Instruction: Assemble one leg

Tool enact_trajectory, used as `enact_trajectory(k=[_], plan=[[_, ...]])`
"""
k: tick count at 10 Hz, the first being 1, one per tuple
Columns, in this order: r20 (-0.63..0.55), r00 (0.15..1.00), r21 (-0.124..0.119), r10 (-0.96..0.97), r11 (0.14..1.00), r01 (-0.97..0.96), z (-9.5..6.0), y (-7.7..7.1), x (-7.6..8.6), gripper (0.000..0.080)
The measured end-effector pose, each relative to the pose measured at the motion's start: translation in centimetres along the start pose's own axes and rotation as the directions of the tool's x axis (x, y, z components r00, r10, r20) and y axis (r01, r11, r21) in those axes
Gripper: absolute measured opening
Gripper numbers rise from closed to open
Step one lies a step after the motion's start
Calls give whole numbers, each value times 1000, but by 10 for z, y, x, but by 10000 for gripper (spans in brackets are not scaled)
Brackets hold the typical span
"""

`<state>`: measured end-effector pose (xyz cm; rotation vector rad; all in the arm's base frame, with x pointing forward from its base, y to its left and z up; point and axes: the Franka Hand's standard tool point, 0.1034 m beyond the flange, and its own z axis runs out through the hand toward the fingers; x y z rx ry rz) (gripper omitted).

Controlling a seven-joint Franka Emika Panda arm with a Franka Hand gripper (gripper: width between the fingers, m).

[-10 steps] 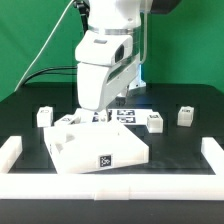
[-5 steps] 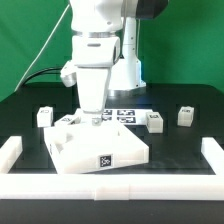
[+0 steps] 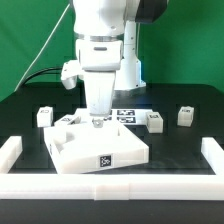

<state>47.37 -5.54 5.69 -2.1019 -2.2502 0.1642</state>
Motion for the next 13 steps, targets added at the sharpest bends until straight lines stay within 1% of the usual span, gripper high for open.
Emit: enact_trajectory(k=[1,2,3,4,6,7,8,9,11,13], plan=[[-1,1000,0,-24,1000,24,0,-1,-1,650],[-6,998,-3,-69,998,69,3,-7,-4,650],[-11,995,2,-100,995,101,10,-18,-4,650],[-14,992,10,-123,992,124,16,-25,-2,650],[-21,991,19,-132,991,132,28,-39,2,650],[-28,991,35,-129,991,130,36,-45,3,650],[-33,992,48,-120,991,122,42,-49,0,650],[-38,993,55,-112,992,114,46,-52,-6,650],[-45,994,68,-99,992,102,54,-56,-10,650],[-45,994,67,-97,993,100,53,-55,-10,649]])
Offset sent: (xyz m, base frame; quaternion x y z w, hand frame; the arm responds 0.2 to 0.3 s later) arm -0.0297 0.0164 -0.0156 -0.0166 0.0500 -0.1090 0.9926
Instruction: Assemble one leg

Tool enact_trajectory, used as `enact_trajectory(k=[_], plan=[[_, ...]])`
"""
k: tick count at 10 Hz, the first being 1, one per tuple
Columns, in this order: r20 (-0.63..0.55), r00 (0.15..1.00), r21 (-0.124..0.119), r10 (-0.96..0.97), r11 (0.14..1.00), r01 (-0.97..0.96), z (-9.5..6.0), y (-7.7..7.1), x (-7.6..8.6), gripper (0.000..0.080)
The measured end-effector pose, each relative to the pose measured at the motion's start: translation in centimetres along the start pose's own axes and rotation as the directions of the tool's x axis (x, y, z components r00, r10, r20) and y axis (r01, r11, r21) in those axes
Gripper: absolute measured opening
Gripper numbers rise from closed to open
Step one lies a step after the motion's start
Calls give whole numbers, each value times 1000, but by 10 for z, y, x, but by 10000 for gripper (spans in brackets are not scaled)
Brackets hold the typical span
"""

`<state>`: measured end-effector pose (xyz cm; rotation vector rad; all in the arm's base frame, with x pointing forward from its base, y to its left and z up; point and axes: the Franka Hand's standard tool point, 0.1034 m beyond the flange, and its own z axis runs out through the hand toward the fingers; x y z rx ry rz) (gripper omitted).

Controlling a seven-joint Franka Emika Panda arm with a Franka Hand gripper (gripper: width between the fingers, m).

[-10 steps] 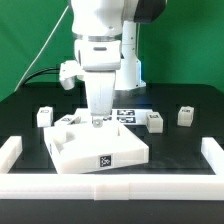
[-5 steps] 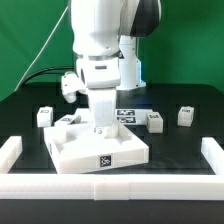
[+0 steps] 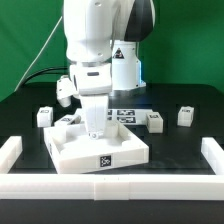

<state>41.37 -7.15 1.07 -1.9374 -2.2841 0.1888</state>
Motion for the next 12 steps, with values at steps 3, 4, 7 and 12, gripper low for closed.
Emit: enact_trajectory(k=[3,4,7,12], plan=[[0,1000,2,6,1000,-6,0,0,0,367],[0,1000,2,6,1000,-6,0,0,0,367],[2,1000,-7,10,1000,-10,-1,2,-1,77],[2,1000,-8,10,1000,-10,-1,2,-1,77]])
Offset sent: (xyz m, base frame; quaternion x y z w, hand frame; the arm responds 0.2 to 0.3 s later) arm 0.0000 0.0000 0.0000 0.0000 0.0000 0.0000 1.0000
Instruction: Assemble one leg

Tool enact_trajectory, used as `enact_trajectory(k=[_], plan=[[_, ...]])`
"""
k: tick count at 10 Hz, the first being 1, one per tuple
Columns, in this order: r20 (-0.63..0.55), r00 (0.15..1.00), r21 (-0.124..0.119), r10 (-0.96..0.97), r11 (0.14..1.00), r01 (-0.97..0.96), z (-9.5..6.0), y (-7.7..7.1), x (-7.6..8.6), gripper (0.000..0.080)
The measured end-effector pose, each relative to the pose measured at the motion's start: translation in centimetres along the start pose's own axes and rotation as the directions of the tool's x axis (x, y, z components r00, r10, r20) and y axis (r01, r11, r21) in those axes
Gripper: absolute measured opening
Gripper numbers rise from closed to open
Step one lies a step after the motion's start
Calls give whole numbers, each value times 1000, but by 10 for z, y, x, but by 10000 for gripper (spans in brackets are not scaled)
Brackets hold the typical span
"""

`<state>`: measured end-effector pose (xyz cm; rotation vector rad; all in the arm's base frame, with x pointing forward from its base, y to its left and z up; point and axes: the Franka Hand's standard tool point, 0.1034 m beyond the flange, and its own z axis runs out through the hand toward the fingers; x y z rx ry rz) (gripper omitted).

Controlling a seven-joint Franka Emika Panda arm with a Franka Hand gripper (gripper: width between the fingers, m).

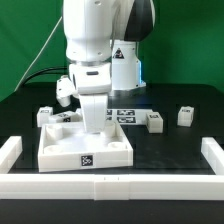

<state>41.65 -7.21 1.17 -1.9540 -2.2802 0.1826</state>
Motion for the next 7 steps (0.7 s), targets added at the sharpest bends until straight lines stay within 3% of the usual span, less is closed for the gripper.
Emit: enact_trajectory(k=[2,7], plan=[[0,999,-4,42,999,-42,-1,7,8,77],[-14,990,-43,142,989,-142,-5,40,77,77]])
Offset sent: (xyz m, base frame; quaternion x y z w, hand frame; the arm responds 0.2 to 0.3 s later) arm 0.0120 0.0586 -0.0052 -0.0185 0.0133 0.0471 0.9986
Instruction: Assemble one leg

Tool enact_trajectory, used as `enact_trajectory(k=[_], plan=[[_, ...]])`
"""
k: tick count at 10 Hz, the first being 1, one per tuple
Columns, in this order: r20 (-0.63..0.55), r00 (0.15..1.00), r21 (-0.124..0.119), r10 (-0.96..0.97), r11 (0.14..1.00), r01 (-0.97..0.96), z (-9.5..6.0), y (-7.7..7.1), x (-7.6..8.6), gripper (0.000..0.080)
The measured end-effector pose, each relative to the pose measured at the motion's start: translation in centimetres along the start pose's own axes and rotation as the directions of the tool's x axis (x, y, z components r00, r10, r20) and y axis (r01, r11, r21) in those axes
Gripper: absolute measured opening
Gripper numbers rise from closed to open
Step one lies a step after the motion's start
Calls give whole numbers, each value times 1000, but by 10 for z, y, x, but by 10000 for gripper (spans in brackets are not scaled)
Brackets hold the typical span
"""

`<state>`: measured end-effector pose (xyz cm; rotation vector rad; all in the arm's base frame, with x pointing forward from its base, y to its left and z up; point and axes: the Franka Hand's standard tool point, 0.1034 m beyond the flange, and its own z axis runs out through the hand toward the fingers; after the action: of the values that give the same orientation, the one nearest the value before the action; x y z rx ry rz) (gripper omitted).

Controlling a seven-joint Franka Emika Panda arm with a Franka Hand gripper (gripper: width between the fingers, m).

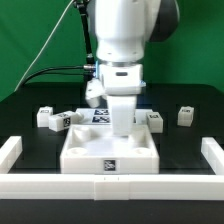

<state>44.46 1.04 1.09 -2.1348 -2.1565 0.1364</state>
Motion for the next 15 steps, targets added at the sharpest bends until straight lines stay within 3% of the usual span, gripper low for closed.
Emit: enact_trajectory(k=[2,6,8,13,15], plan=[[-4,1000,-10,12,1000,-12,-2,18,23,77],[-12,998,-37,62,997,-62,-9,48,53,76],[-12,998,-39,69,997,-70,-9,48,62,75],[-12,998,-37,63,997,-63,-8,47,62,73],[-19,999,-37,39,999,-40,-7,48,75,73]])
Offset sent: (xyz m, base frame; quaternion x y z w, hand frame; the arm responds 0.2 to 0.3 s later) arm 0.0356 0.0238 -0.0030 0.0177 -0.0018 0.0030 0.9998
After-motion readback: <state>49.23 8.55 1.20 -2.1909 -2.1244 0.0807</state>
